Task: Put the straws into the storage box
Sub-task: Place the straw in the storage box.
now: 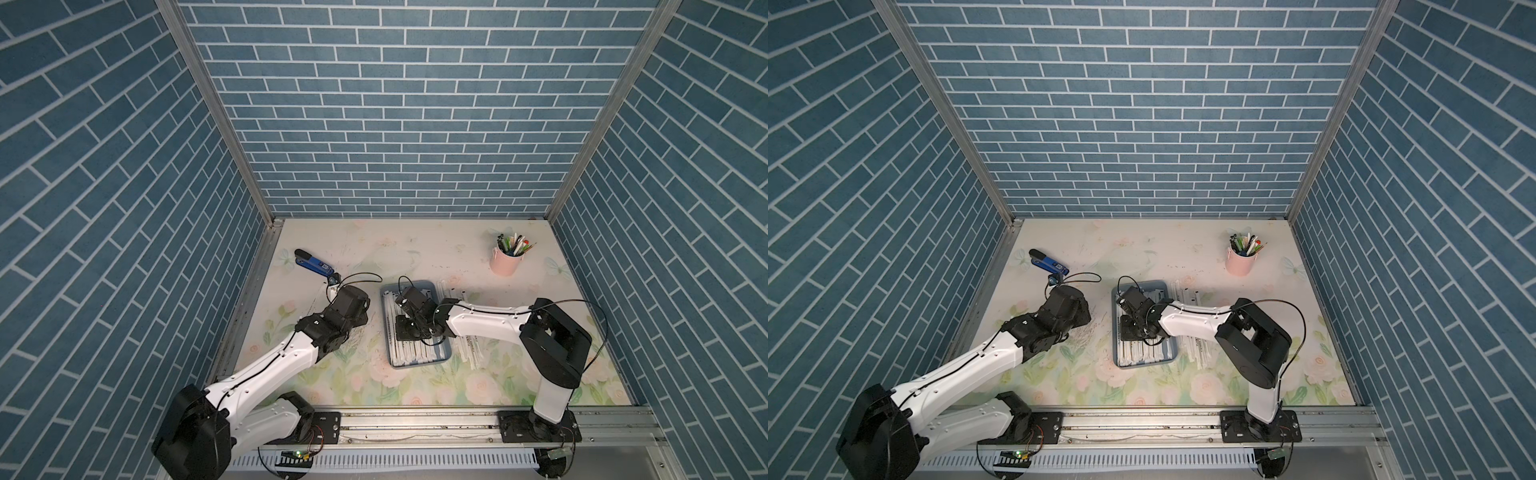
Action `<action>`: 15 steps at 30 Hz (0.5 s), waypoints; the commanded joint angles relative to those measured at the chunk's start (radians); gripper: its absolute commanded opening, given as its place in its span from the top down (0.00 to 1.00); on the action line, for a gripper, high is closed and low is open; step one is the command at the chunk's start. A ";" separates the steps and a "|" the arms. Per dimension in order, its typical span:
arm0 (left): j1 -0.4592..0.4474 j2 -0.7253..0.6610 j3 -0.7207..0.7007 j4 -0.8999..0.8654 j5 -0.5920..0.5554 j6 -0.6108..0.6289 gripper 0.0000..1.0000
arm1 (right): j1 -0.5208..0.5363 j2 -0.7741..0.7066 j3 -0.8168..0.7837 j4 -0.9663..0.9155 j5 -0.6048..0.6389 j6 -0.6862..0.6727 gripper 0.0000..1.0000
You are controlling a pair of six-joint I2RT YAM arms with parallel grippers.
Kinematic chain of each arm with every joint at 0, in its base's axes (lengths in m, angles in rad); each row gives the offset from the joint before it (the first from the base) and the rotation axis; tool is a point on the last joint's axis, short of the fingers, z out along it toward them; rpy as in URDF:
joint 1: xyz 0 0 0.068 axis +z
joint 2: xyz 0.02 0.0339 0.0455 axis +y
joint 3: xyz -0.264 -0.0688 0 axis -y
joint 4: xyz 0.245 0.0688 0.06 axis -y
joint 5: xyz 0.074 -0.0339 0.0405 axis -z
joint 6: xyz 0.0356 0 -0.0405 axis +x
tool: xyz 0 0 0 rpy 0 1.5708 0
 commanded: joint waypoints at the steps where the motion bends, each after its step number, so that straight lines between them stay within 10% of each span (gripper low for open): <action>1: 0.007 0.002 -0.005 -0.006 0.003 0.003 0.40 | -0.004 0.031 0.019 0.018 -0.026 0.036 0.90; 15: 0.062 0.003 0.024 -0.031 0.000 0.056 0.45 | -0.007 -0.038 0.042 -0.049 0.023 -0.013 0.70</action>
